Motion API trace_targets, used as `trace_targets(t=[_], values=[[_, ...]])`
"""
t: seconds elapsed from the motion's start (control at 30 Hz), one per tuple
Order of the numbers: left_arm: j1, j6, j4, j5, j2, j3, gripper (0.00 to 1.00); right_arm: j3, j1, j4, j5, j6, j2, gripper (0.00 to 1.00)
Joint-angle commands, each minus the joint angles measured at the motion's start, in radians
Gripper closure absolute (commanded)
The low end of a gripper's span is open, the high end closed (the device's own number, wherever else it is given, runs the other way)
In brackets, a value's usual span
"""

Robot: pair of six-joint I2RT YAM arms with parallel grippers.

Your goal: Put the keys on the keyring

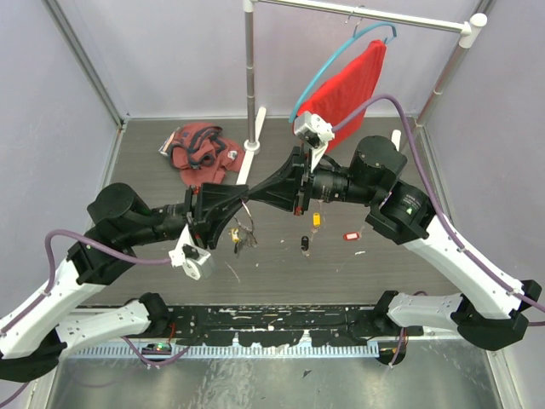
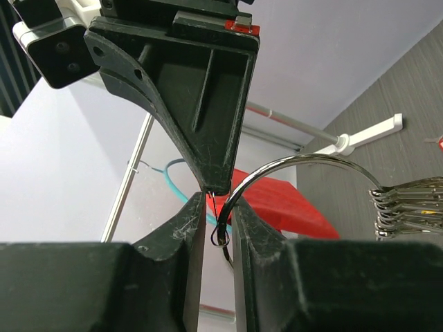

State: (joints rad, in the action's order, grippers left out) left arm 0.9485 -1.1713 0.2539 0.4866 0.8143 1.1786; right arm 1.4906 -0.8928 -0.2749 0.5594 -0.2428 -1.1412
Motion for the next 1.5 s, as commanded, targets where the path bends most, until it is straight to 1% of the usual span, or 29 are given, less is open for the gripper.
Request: trace_targets(t=[0.0,0.2,0.4,0.53,0.7,0.77,0.83,0.9,0.97,1.1,1.3,1.37,1.43,1.47], values=[[0.012,-0.028,0.001,-0.033,-0.001,0.031,0.73,0.043,0.002,0.03,-0.019,-0.011,0.0,0.99],[0.013,-0.035,0.0,-0.07,-0.002,0.025,0.71,0.043,0.002,0.015,-0.036,0.005,0.015,0.99],[0.014,-0.031,-0.001,-0.069,0.003,0.027,0.7,0.042,0.002,0.013,-0.03,0.007,0.016,0.99],[0.015,-0.026,-0.011,-0.075,0.0,0.026,0.72,0.04,0.001,0.008,-0.036,0.007,0.022,0.99],[0.015,-0.021,-0.014,-0.079,-0.004,0.024,0.78,0.04,0.002,0.009,-0.032,0.007,0.022,0.99],[0.015,-0.019,-0.014,-0.083,-0.006,0.024,0.79,0.039,0.002,0.009,-0.028,0.006,0.023,0.99],[0.016,-0.015,-0.02,-0.089,-0.007,0.023,0.78,0.038,0.002,0.009,-0.027,0.006,0.026,0.99],[0.015,-0.011,-0.03,-0.094,-0.01,0.019,0.75,0.035,0.003,0.009,-0.024,0.007,0.028,0.99],[0.016,-0.009,-0.036,-0.096,-0.012,0.017,0.75,0.033,0.002,0.009,-0.024,0.005,0.03,0.99],[0.015,-0.003,-0.04,-0.095,-0.011,0.017,0.77,0.033,0.002,0.009,-0.023,0.005,0.032,0.99],[0.016,0.003,-0.043,-0.096,-0.009,0.017,0.85,0.03,0.002,0.009,-0.024,0.004,0.035,0.99],[0.015,0.004,-0.044,-0.096,-0.009,0.02,0.9,0.03,0.002,0.009,-0.024,0.004,0.033,0.99],[0.015,0.006,-0.047,-0.098,-0.009,0.021,0.99,0.027,0.002,0.011,-0.022,0.003,0.032,0.99],[0.015,0.007,-0.047,-0.1,-0.009,0.021,1.0,0.026,0.002,0.011,-0.021,0.004,0.032,0.99]])
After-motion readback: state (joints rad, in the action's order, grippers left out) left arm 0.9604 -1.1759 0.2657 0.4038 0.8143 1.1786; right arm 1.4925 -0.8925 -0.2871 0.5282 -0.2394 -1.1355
